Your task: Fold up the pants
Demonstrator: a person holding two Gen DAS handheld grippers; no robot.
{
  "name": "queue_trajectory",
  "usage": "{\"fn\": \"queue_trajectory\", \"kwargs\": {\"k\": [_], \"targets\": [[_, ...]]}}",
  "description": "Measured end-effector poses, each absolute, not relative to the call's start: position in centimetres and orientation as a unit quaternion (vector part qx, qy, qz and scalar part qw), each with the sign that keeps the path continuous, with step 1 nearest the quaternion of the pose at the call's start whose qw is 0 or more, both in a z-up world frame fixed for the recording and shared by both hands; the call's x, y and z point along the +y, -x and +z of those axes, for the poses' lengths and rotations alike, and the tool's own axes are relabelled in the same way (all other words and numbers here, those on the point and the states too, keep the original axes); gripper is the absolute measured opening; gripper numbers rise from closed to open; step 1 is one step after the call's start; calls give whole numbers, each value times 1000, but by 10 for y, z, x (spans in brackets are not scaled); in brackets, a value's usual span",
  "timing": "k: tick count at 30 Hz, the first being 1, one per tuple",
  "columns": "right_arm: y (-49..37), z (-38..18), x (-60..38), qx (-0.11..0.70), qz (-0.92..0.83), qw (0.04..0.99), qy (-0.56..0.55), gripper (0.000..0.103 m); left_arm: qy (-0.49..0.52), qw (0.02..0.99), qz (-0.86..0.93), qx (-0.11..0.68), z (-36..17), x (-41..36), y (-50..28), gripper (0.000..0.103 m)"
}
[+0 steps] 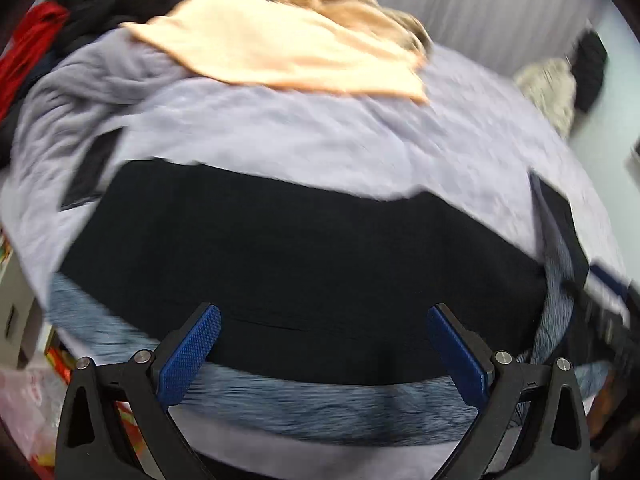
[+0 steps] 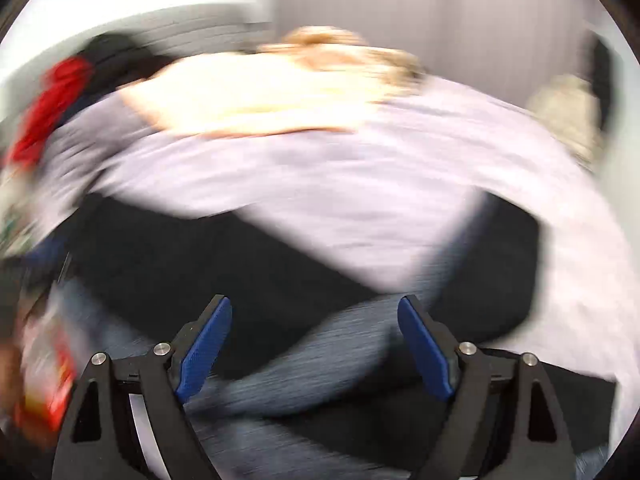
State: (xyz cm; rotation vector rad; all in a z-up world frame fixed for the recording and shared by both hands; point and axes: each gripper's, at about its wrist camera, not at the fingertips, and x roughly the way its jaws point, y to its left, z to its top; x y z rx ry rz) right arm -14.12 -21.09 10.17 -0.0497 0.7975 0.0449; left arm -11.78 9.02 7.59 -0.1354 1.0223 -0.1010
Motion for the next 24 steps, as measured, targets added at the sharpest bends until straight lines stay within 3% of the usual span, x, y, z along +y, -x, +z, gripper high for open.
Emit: {"fn": "queue_trajectory", "kwargs": {"k": [3,7,12,13,14,15,16,24], "targets": [[120,100,-246,392,-82,916,-33,88,33,847,-55,527,50,59,109,103],[85,88,-256,431,-86,892,-104,88,-20,862,-31,506,43,47,120,103],[25,42,-244,521,-170,835,-61,86,-5,856,-42,515,43,56,118,103],[16,31,-241,541,-170,822,-43,77,-5,855,-42,516,44,56,118,103],[17,27,-245,544,-181,819,-40,41,-7,855,-41,517,43,56,117,103],[24,29,-250,531,-198,823,-42,14,-10,855,-40,517,44,55,117,103],[33,33,-255,520,-199,829,-55,8,-12,855,-40,516,42,52,114,103],[142,73,-283,462,-188,861,-99,5,10,855,-96,510,60,35,120,103]]}}
